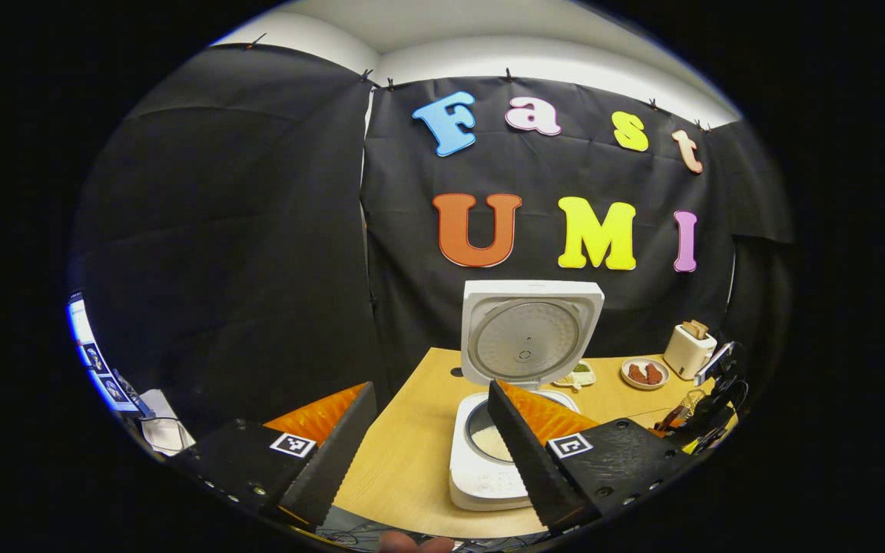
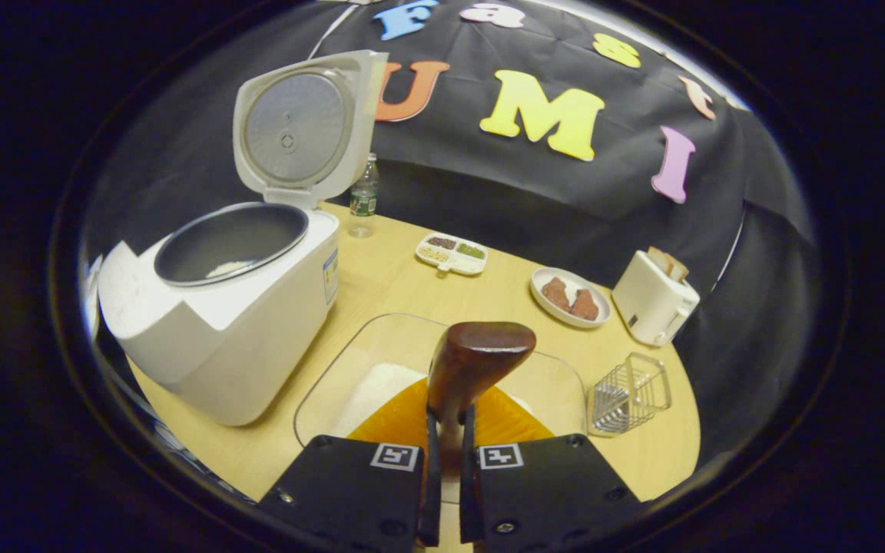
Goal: Close the left gripper, press the button to open the rice cooker; take a wooden spoon from the chopstick holder with the right hand, scoop a spoonful of rice and pour it into the rice cooker, then put the wooden spoon back into the chopstick holder.
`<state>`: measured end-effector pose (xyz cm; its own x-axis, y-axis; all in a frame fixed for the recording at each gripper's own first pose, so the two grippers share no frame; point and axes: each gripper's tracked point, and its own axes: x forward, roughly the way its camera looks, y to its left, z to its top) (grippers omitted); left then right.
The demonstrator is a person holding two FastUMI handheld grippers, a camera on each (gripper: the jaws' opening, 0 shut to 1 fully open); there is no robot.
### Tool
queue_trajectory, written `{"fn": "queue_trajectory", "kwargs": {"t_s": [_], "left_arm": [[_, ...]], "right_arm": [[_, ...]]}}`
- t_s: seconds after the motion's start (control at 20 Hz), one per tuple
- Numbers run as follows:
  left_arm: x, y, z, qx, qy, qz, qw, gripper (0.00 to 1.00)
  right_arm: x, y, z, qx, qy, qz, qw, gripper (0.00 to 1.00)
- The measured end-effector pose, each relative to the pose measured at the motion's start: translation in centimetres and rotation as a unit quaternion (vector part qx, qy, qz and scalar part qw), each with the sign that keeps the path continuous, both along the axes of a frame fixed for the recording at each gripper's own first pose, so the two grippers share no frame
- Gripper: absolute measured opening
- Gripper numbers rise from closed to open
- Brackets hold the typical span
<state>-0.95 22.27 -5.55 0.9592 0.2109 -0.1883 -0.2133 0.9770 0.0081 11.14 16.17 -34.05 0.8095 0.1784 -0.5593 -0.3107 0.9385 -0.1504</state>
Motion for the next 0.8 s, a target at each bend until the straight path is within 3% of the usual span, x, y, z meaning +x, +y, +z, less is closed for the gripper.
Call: {"fn": "queue_trajectory", "kwargs": {"t_s": [0.15,0.3,0.45,0.6,0.75,0.8], "left_arm": [[-0.6,0.1,-0.5,0.0,0.007,0.001,1.0,0.94],[-0.8,0.1,-0.6,-0.002,0.006,0.006,1.0,0.95],[-0.9,-0.4,-0.8,-0.002,0.009,0.007,1.0,0.94],[-0.8,-1.4,-0.2,-0.005,0.007,0.004,1.0,0.94],[-0.2,-2.9,0.1,0.003,0.007,-0.004,1.0,0.95],[0.0,-3.4,0.2,0.005,0.005,-0.005,1.0,0.95]], "right_arm": [[-0.6,1.1,0.0,0.092,0.04,-0.028,0.995,0.15],[-0.6,1.8,0.3,0.179,0.074,-0.054,0.98,0.15],[-0.4,1.5,0.7,0.277,0.11,-0.092,0.95,0.11],[0.4,0.2,0.3,0.365,0.148,-0.13,0.91,0.15],[0.8,-1.8,0.2,0.426,0.166,-0.16,0.875,0.15],[0.7,-2.3,0.4,0.435,0.168,-0.166,0.869,0.15]]}}
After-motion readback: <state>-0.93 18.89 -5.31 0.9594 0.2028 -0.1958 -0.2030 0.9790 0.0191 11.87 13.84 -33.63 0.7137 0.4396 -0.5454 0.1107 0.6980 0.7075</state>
